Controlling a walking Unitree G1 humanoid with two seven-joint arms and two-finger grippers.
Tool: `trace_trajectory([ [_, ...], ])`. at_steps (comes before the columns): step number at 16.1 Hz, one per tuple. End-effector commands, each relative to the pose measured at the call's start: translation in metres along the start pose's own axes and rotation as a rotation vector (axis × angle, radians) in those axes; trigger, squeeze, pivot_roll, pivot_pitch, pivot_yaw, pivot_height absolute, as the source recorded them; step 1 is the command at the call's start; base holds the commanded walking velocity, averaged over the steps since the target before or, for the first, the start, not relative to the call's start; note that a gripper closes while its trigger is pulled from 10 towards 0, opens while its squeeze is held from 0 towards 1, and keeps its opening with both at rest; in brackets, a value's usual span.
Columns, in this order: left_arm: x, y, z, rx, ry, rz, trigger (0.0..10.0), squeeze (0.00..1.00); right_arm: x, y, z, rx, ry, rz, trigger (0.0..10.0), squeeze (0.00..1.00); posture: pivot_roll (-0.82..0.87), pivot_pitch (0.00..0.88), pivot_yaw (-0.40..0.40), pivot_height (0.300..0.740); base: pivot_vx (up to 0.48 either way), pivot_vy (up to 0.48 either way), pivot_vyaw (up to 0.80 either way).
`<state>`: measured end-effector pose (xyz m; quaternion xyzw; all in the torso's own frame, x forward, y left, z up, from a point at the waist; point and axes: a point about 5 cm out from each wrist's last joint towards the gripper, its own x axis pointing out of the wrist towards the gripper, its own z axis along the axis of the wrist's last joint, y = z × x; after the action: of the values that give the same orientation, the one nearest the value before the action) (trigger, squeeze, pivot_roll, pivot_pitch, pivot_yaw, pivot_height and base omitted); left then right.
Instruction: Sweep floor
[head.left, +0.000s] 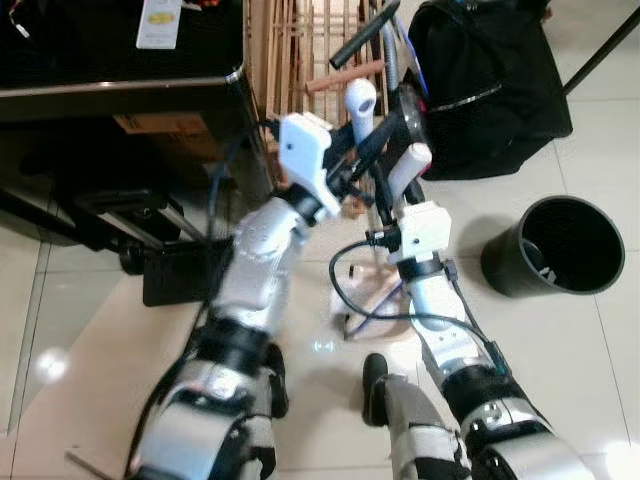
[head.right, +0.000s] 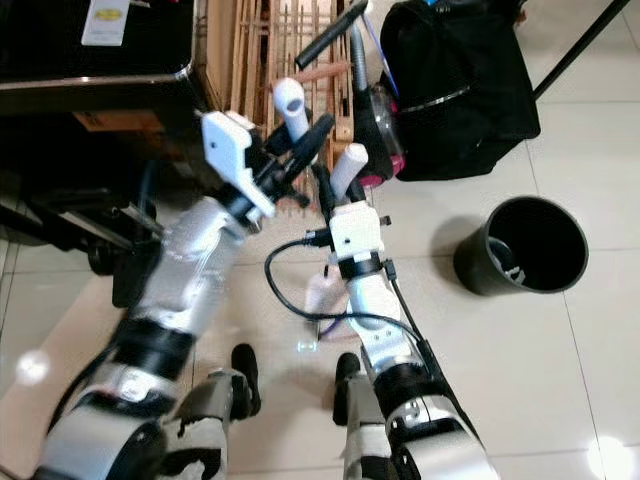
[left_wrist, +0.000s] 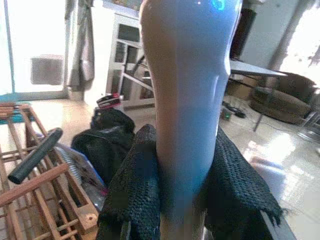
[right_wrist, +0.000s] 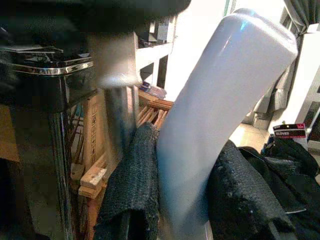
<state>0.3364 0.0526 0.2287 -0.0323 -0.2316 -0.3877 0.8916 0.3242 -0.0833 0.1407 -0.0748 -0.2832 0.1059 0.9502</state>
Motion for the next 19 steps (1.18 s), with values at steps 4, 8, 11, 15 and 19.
trace_trajectory([
  [4,-0.019,0.013,0.035,0.046,0.009,-0.113,10.0,0.0,-0.028,-0.005,-0.031,0.03,0.196,-0.024,10.0,0.0,0.19,0.394,0.03,0.74,0.0,0.0,0.0],
  [8,-0.036,0.029,0.054,0.096,0.03,-0.064,10.0,0.0,-0.035,-0.013,-0.033,0.04,0.203,-0.05,10.0,0.0,0.19,0.35,0.018,0.74,0.0,0.0,0.0],
  [11,-0.047,0.022,0.019,0.168,0.132,-0.029,10.0,0.0,-0.041,-0.009,-0.034,0.089,0.207,-0.064,10.0,0.0,0.16,0.35,0.016,0.74,0.0,0.0,0.0],
  [15,-0.041,0.008,-0.023,0.209,0.197,0.028,10.0,0.0,-0.049,0.0,-0.032,0.123,0.201,-0.06,10.0,0.0,0.09,0.376,0.026,0.74,0.0,0.0,0.0],
  [19,-0.028,-0.003,-0.055,0.247,0.193,0.066,10.0,0.0,-0.054,0.013,-0.024,0.164,0.179,-0.042,10.0,0.0,0.01,0.414,0.037,0.74,0.0,0.0,0.0],
])
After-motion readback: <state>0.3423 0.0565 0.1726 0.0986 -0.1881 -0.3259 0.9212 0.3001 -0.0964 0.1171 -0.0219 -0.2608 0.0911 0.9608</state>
